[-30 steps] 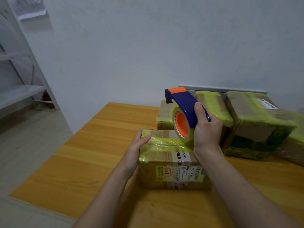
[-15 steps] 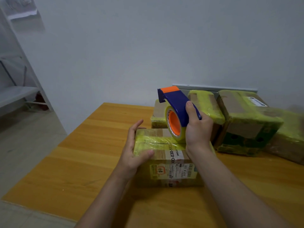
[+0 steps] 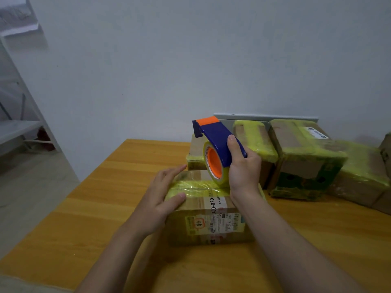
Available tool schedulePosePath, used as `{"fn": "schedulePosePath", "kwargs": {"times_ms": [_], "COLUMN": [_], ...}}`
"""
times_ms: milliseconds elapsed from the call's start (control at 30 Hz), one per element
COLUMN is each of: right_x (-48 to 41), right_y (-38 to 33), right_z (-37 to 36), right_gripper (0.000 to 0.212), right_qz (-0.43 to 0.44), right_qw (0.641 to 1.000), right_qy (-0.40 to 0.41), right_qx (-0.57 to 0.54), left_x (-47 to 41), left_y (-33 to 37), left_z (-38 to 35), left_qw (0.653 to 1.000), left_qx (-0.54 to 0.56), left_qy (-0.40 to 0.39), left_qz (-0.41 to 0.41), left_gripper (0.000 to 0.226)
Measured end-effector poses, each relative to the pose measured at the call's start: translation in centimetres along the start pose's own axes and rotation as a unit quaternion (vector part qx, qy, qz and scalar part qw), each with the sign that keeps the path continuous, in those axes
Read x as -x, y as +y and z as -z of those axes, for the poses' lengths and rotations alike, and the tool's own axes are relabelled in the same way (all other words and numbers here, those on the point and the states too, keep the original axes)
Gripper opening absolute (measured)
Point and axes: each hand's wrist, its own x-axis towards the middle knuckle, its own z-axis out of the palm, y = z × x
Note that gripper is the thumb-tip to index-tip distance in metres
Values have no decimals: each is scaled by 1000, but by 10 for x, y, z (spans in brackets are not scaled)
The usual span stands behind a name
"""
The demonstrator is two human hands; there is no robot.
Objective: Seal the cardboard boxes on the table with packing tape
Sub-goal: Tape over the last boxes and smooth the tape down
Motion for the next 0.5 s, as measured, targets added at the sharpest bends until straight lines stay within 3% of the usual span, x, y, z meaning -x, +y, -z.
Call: {"fn": "schedulePosePath", "kwargs": {"times_ms": [100, 200, 267, 433, 500], "right_x": [1, -1, -4, -13, -14], "right_y": [-2, -5, -11, -34, -42], "right_z": [2, 2, 5, 31, 44], "right_gripper": [37, 42, 39, 32, 32], "right_qz": [-9, -24, -45, -46, -41], "right_qw": [1000, 999, 998, 998, 998], "right_qy": [-4, -23, -30, -30, -40], "right_qx": [3, 24, 19, -29, -29], "left_x": [2, 5, 5, -9, -14], "left_y": [20, 54, 61, 51, 47], "left_z": [9, -4, -15, 0, 6], "left_qw": [971, 955, 923, 920, 920], "left_qx": [-231, -287, -367, -375, -387], "left_qy": [27, -62, -107, -109, -58], "left_qz": [-48, -49, -43, -25, -11], "left_gripper": [52, 66, 71, 65, 63]}}
